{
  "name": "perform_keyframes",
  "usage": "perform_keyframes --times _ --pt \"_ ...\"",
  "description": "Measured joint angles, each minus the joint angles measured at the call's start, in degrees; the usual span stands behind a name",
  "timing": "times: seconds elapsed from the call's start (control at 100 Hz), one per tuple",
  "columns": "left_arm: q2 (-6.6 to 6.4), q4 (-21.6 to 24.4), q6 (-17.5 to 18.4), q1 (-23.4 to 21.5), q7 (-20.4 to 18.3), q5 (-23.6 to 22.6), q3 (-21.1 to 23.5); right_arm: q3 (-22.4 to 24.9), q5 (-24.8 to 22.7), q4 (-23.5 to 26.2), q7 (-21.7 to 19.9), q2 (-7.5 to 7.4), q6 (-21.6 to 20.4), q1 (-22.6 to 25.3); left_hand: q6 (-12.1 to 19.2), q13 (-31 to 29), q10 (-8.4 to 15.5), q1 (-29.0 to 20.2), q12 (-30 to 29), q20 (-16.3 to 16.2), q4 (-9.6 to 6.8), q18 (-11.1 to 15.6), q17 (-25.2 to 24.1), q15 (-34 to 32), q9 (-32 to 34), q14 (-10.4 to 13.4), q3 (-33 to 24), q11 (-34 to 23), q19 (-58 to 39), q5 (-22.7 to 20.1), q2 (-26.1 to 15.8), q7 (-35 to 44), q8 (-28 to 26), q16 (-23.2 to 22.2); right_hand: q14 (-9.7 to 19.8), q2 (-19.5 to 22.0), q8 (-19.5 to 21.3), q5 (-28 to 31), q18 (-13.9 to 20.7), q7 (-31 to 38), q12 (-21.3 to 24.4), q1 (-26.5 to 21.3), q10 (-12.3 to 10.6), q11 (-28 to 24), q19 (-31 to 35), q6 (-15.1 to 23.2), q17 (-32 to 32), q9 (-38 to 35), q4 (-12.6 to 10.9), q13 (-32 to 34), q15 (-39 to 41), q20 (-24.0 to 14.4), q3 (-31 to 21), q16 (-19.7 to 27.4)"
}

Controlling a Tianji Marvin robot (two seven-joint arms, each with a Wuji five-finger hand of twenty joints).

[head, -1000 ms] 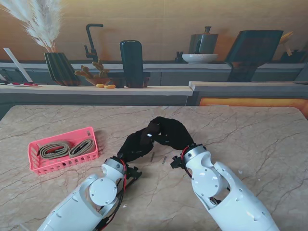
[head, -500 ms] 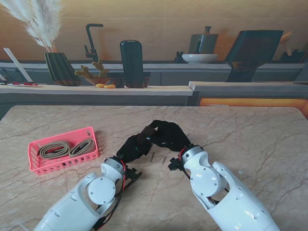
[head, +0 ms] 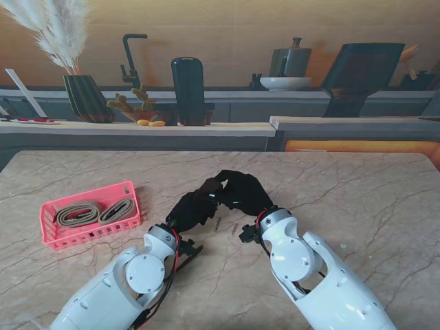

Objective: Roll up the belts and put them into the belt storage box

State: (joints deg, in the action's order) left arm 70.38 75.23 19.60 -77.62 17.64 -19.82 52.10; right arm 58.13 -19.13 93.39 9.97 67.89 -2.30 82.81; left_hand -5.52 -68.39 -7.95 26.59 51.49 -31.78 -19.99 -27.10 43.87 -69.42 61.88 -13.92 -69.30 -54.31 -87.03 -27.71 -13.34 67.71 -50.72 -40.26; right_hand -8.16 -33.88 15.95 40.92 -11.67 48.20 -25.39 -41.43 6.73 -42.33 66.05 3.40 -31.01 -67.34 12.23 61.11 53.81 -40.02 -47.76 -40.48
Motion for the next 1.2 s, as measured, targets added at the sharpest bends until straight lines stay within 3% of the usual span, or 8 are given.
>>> perform_keyframes --times 0.12,0.25,0.62,0.77,0.94,1.05,1.11,1.2 --pt "-0.02 -0.64 0.71 0.39 0.29 -1.23 -0.04 -0.16 0.89 -0.27 0.35 0.21 0.53 -0.07 0.56 -0.47 2.01 8.12 0.30 1.23 8.63 3.18 2.45 0.52 -1.25 3.82 -3.62 -0.96 0.05 0.55 -6.96 -0.03 -0.85 0.00 0.07 0.00 0.13 0.01 0.00 0.08 0.00 0.01 -0.17 0.00 0.01 0.77 -0.01 0.00 1.16 0.00 0.00 0.01 0.01 0.01" --pt "-0.06 -0.86 0.49 0.52 1.26 -2.17 -0.14 -0.49 3.20 -0.52 0.26 0.34 1.04 -0.32 2.06 -2.13 3.44 11.61 -0.60 3.78 12.07 3.98 4.58 0.55 -0.70 5.25 -7.57 -3.23 0.05 -0.22 -7.37 1.76 -4.50 0.00 0.11 0.00 0.60 0.01 0.00 0.09 0.01 0.01 -0.19 0.05 0.01 1.04 -0.01 0.00 1.16 -0.01 0.00 0.03 0.01 0.01" --pt "-0.16 -1.59 -0.94 0.84 3.66 -5.78 -0.47 -1.71 5.06 -1.65 0.51 0.84 1.99 -1.42 2.22 -1.50 5.55 17.90 -0.73 5.44 12.01 3.66 2.23 0.40 -0.58 5.41 -9.61 -4.75 0.05 -3.32 -5.89 2.43 -13.13 0.08 0.13 -0.01 1.46 0.03 -0.05 0.17 0.01 0.01 -0.18 0.15 0.03 1.04 -0.02 -0.09 1.16 -0.04 -0.01 0.05 -0.15 0.19" --pt "-0.12 -1.22 -5.16 0.87 5.73 -7.52 -1.01 -2.05 5.52 -1.85 0.63 1.04 2.35 -1.45 2.05 1.49 5.55 19.17 -0.73 2.52 11.93 2.38 -1.50 0.66 -2.81 3.39 -10.35 -5.25 0.01 -3.05 -5.32 2.41 -17.22 0.57 -0.07 -0.08 0.63 0.03 -0.61 0.07 -0.86 -0.08 0.69 0.12 0.03 1.05 2.76 3.68 1.08 -3.65 -0.02 0.06 -0.27 -0.25" --pt "-0.23 -0.31 -7.85 0.65 4.24 -8.73 -0.66 -2.14 4.05 -1.93 0.90 1.05 2.11 -1.46 -4.88 13.12 1.85 22.08 3.35 -5.02 11.79 -0.22 -12.73 4.86 -16.36 -2.05 -10.58 -5.23 5.23 10.59 -3.93 -3.78 -17.32 -1.54 -0.09 -0.18 0.37 0.00 -0.63 -0.02 -2.50 -0.09 1.15 -0.71 0.03 1.06 3.94 4.72 1.08 -4.88 0.18 0.06 -0.82 -0.81" --pt "-0.46 -0.01 -8.45 0.67 4.62 -9.72 -0.81 -2.14 4.76 -1.91 0.86 1.05 2.12 -1.44 -6.51 13.80 1.13 20.29 6.29 -5.86 11.79 0.69 -7.35 4.93 -22.84 0.35 -10.58 -5.51 5.19 17.96 -4.30 -5.23 -17.32 -1.93 -0.09 -0.20 0.37 0.00 -0.63 -0.02 -2.51 -0.09 1.17 -0.69 0.03 1.06 3.95 4.72 1.08 -4.89 0.75 0.06 -0.82 -0.91" --pt "-0.51 0.10 -8.87 0.66 5.63 -10.68 -1.02 -2.19 5.03 -1.89 0.88 1.07 2.14 -1.44 -6.60 13.80 1.13 16.26 6.58 -3.86 11.62 4.79 -0.96 5.11 -26.49 2.48 -10.57 -5.27 4.62 19.56 -5.92 -6.73 -16.48 -2.08 -0.09 -0.74 0.37 0.00 -0.63 -0.02 -1.84 -0.15 1.22 -0.14 0.03 1.06 3.96 4.77 1.05 -4.93 0.79 0.06 -1.02 -1.26" --pt "-0.59 0.79 -9.74 0.50 5.39 -10.24 -1.07 -2.28 5.53 -1.89 1.09 1.10 2.20 -1.47 -6.61 18.29 -1.87 12.41 2.96 2.78 11.62 7.60 1.92 10.31 -35.31 1.83 -10.53 2.74 4.37 19.60 -7.39 -16.00 -10.67 -2.94 -0.09 -0.79 0.37 -0.04 -0.63 -0.02 -1.77 -0.27 1.41 -0.10 0.03 1.06 3.96 5.33 0.99 -5.43 0.80 0.06 -1.14 -1.27"
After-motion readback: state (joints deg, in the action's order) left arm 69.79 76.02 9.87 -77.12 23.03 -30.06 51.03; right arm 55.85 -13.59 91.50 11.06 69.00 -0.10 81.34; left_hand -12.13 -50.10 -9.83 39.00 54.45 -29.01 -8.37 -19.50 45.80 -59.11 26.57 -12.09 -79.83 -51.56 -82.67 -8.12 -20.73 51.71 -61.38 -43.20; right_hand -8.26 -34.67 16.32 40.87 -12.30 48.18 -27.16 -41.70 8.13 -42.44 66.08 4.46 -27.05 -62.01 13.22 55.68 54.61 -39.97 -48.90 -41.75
